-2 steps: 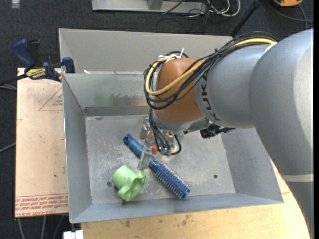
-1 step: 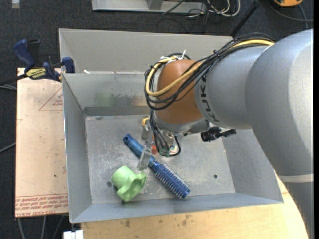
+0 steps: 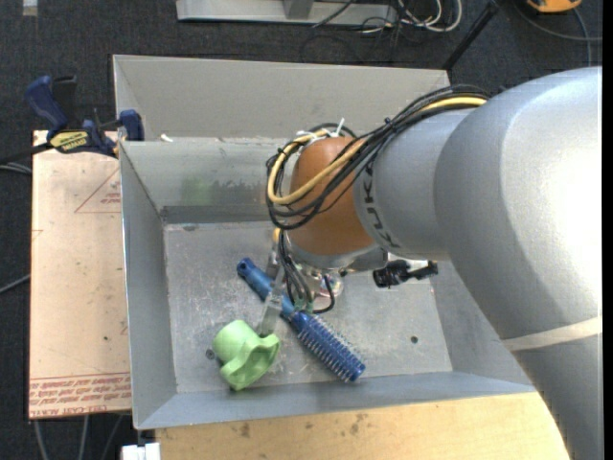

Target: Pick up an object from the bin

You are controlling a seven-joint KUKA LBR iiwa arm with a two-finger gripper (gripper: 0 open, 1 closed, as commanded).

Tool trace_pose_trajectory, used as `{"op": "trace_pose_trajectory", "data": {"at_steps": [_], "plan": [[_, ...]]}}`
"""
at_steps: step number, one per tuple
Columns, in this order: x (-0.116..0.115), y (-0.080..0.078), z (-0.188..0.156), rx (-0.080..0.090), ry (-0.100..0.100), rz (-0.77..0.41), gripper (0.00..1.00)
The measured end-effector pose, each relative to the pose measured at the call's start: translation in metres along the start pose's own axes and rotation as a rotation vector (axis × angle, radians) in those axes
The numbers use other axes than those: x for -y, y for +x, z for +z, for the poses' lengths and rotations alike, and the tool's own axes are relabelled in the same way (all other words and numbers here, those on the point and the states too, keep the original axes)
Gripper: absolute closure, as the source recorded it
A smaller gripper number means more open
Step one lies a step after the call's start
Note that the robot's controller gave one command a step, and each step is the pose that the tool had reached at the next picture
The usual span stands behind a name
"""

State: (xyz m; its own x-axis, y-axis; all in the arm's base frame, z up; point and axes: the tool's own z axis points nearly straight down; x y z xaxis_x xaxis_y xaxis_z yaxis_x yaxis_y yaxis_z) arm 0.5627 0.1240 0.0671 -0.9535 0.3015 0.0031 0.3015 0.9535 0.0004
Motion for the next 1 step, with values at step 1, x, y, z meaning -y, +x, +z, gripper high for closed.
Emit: {"op": "trace_pose_trajectory", "data": {"at_steps": [1], "plan": [[-0.0006, -0.0007, -0.0005, 0.001, -0.002, 0.0, 0.0]]}}
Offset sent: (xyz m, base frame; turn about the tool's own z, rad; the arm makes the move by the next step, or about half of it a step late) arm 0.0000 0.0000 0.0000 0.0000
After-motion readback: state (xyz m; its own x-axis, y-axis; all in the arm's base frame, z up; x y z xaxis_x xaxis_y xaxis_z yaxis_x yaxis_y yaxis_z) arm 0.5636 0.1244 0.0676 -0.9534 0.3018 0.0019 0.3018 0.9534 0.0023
